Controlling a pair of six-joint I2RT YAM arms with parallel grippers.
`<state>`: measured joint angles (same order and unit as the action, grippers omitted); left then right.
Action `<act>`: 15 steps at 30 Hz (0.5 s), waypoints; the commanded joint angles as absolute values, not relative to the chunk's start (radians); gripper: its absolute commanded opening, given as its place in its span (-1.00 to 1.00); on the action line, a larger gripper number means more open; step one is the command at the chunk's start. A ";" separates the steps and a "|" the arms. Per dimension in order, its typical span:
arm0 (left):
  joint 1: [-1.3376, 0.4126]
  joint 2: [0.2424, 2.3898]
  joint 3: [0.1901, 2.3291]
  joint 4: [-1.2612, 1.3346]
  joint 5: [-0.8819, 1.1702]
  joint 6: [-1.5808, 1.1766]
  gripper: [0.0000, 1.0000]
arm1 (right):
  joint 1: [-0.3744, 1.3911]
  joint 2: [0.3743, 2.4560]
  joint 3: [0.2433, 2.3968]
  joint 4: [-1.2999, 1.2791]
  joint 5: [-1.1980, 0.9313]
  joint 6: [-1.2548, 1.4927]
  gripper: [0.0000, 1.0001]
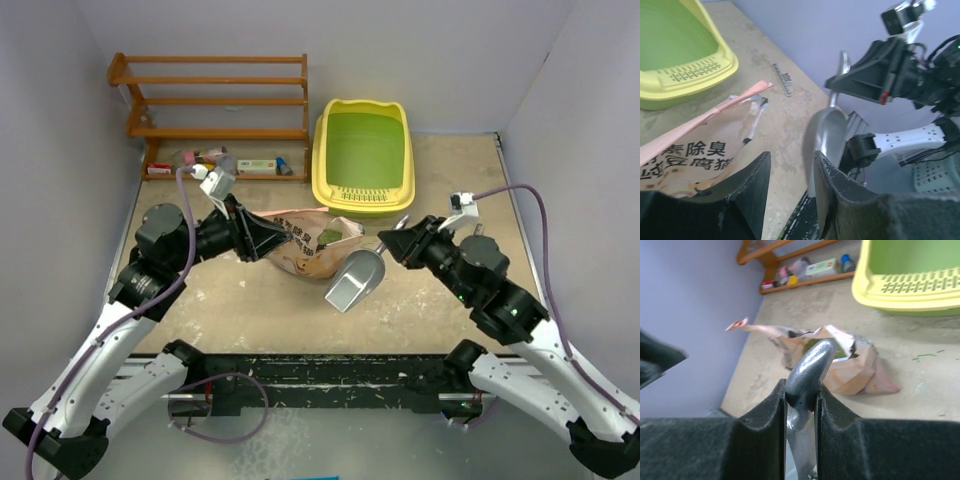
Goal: Fill the litter box with clean litter
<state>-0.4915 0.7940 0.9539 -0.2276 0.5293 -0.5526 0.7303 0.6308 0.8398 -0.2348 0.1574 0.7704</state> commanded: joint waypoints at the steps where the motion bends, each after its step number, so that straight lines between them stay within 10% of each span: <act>1: -0.492 0.749 0.938 -0.102 0.573 -0.678 -0.12 | 0.727 0.719 0.908 -0.093 0.312 0.721 -1.00; 15: -0.492 0.801 0.940 -0.161 0.481 -0.668 -0.08 | 0.715 0.921 1.147 0.058 0.371 0.814 -1.00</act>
<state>-0.4915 0.7898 0.9054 -0.1715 0.5186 -0.6617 0.7254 0.9276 1.0328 -0.0582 0.3367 0.7799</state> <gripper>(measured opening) 0.458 0.225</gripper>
